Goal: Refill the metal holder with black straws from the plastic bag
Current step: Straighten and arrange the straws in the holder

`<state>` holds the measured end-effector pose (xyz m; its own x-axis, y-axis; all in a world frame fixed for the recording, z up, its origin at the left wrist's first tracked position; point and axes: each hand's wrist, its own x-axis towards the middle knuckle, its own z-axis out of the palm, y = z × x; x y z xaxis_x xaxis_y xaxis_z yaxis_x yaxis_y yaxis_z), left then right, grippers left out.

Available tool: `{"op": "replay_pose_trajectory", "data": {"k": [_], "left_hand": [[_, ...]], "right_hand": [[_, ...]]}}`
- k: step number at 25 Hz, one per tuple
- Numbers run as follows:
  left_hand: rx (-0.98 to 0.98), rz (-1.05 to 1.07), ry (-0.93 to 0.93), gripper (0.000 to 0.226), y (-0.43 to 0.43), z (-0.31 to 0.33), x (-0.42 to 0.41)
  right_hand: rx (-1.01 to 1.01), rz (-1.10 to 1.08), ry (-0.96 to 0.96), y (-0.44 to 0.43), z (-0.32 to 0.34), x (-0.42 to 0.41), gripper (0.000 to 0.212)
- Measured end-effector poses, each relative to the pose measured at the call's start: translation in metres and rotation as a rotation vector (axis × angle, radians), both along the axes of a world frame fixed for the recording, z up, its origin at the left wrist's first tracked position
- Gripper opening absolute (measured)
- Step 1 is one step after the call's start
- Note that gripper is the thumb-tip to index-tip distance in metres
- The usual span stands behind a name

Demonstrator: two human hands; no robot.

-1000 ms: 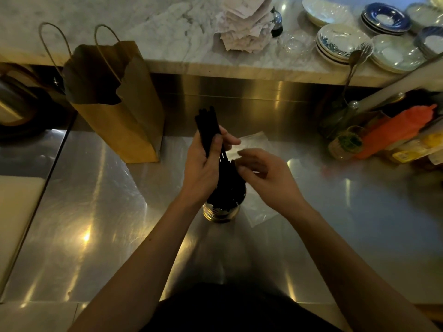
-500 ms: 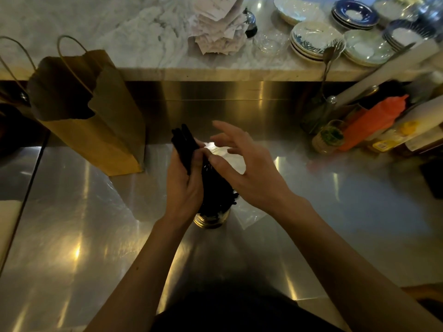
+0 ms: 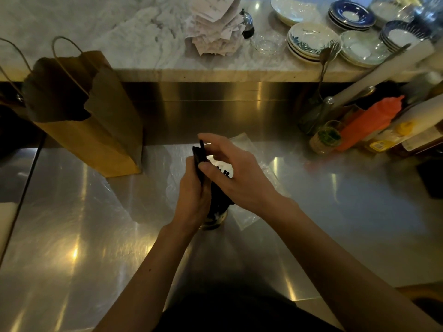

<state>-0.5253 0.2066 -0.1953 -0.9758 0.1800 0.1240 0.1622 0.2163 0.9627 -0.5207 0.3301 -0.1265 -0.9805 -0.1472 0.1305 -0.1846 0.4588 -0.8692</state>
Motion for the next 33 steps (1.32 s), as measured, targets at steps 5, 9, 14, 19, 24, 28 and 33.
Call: {"op": "replay_pose_trajectory", "data": {"k": [5, 9, 14, 19, 24, 28, 33], "left_hand": [[-0.186, 0.009, 0.121, 0.024, -0.007, -0.019, -0.004], [-0.367, 0.035, 0.218, 0.038, -0.008, -0.028, -0.004], [-0.472, -0.029, 0.095, 0.049, -0.018, -0.038, 0.000], [-0.274, -0.022, -0.019, 0.044, -0.031, -0.029, 0.009], [-0.222, 0.034, -0.064, 0.057, -0.034, -0.019, 0.020], [-0.273, 0.069, -0.025, 0.070, -0.038, -0.020, 0.026], [-0.355, 0.062, -0.023, 0.070, -0.035, -0.026, 0.026]], "right_hand": [[0.155, -0.029, 0.083, 0.002, -0.011, 0.001, 0.035], [0.206, 0.018, 0.061, 0.002, -0.017, 0.004, 0.029], [0.304, 0.058, 0.038, 0.003, -0.020, 0.004, 0.022], [0.395, 0.115, 0.011, 0.003, -0.031, 0.004, 0.028], [0.310, 0.003, 0.102, 0.000, -0.035, 0.011, 0.029], [0.174, -0.269, 0.123, 0.018, -0.035, 0.018, 0.027], [0.140, -0.340, 0.032, 0.047, -0.050, 0.037, 0.028]]}}
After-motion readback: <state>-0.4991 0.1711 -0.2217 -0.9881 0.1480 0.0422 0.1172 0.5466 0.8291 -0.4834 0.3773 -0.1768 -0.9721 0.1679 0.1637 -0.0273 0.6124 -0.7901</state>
